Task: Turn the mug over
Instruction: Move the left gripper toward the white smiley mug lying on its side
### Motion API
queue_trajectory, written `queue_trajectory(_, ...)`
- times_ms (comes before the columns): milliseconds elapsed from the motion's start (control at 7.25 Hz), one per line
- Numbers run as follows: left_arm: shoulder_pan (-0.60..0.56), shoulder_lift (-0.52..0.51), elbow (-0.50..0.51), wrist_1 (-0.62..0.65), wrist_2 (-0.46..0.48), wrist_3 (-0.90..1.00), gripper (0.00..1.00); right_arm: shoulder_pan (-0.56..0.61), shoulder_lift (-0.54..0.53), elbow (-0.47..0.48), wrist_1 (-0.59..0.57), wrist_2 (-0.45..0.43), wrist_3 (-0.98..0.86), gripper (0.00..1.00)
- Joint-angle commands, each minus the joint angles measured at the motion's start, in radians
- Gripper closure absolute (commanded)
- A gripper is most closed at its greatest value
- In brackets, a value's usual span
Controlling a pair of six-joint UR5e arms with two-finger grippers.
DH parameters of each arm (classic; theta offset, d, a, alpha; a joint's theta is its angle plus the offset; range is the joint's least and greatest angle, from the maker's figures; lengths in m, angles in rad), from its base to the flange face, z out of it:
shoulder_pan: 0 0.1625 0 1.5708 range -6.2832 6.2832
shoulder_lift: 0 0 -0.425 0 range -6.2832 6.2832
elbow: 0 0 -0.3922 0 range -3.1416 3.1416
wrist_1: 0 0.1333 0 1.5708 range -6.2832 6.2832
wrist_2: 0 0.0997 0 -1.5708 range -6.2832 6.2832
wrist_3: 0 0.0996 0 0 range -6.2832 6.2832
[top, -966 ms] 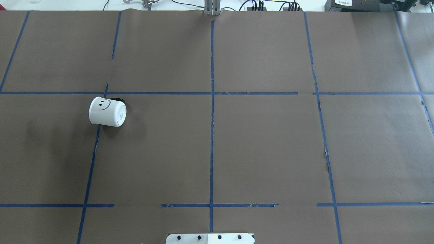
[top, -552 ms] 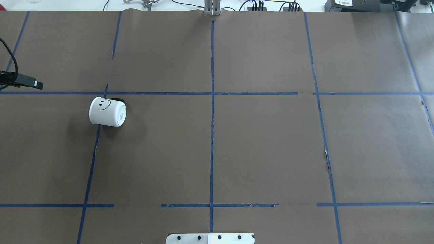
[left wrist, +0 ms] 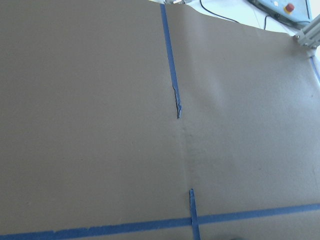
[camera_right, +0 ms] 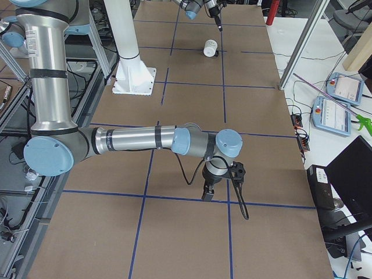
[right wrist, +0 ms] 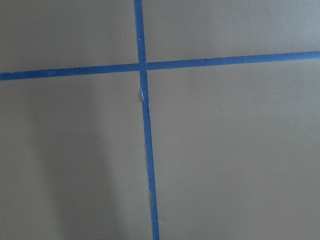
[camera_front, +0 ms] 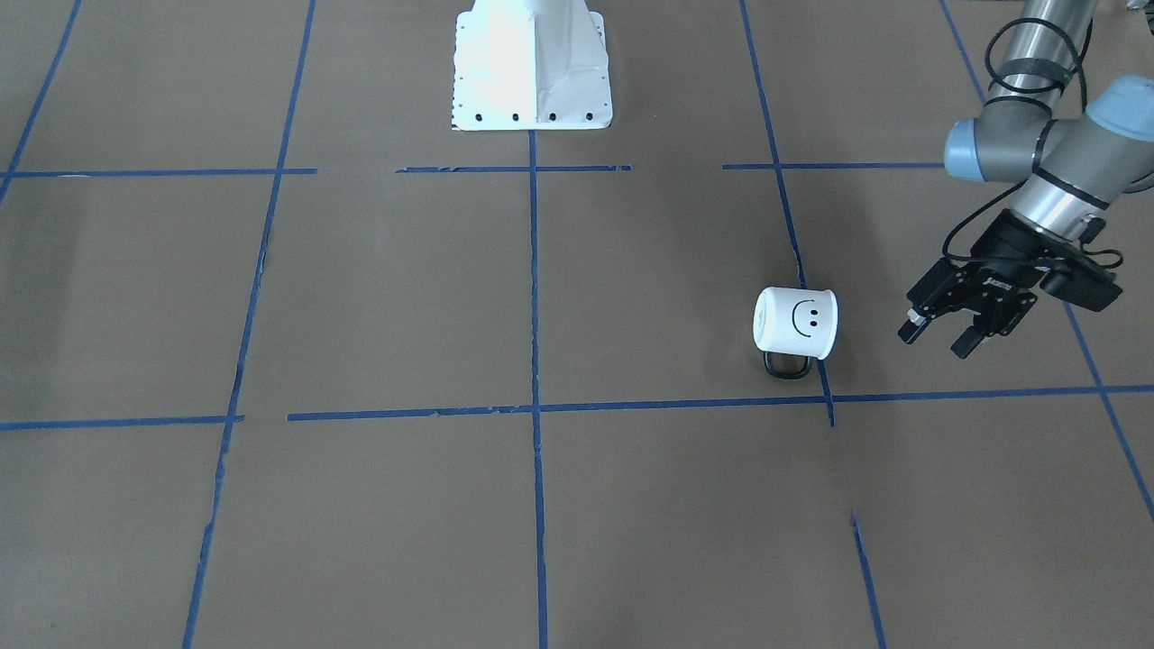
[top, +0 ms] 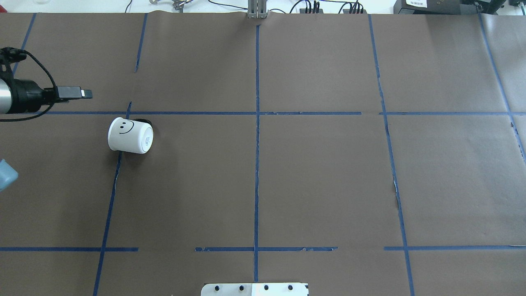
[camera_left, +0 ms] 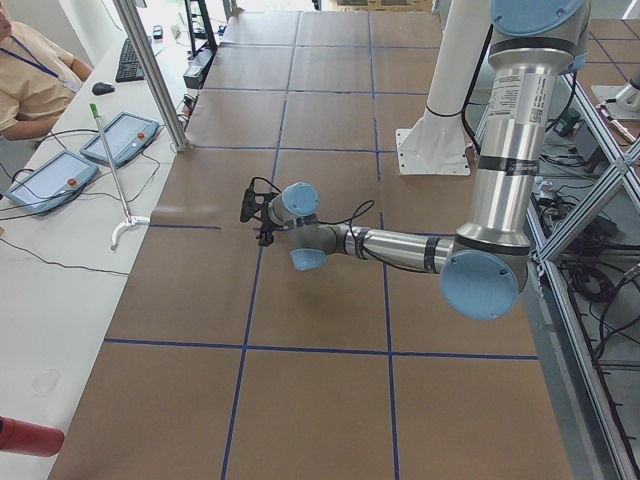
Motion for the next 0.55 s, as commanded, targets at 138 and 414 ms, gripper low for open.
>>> queue_trajectory(138,0.072,-0.045,0.125,-0.256,-0.254,-0.120,0.00,0.000,0.000,0.000,0.000,0.000,0.000,0.00)
queue_trajectory(414,0.074,-0.052,0.136,-0.295,-0.189,-0.121,0.00,0.000,0.000,0.000,0.000,0.000,0.000,0.00)
